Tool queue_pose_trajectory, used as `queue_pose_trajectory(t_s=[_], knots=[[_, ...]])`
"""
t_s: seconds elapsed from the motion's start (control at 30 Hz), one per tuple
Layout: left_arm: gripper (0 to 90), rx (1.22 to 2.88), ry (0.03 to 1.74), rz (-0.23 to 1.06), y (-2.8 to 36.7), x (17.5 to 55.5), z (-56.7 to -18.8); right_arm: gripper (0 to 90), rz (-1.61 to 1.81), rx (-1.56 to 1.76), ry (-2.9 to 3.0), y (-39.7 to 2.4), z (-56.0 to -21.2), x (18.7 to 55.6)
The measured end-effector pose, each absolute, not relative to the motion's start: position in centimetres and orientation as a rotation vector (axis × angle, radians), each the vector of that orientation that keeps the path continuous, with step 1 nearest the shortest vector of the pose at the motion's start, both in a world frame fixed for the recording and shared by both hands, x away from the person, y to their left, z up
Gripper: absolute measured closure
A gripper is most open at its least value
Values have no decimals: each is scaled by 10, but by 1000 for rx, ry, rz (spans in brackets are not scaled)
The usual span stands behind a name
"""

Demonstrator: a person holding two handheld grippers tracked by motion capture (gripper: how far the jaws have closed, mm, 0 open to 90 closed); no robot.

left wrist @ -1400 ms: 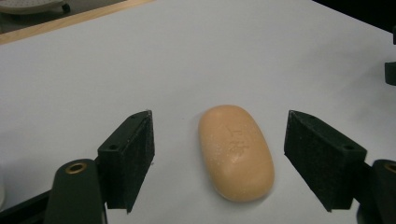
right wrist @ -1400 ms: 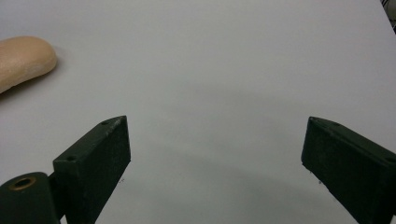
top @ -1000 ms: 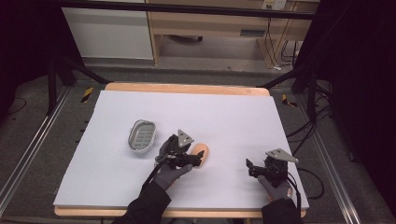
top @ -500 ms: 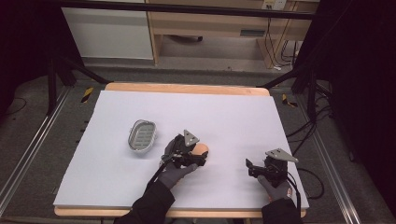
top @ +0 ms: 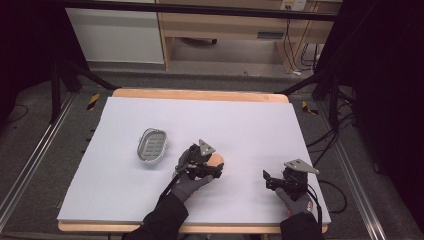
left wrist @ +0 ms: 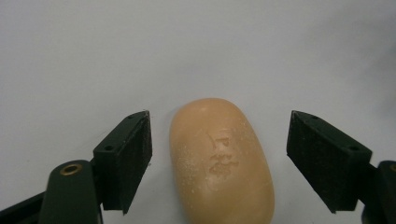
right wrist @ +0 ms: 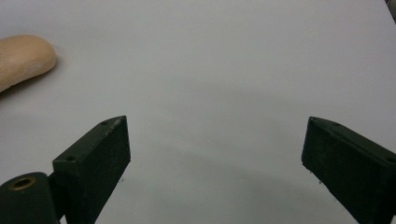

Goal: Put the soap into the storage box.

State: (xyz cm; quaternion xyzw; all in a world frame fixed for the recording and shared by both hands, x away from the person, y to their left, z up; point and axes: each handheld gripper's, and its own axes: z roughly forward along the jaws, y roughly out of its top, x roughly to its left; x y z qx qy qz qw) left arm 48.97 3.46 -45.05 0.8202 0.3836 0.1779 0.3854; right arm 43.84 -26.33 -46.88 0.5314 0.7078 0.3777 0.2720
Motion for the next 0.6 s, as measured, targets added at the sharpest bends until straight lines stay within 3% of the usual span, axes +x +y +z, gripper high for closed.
queue_pose_trajectory(t_s=[0.6], knots=[[220,2146,985,445,27,493,-462,80,1011,1431,1909,-263,-469,438]])
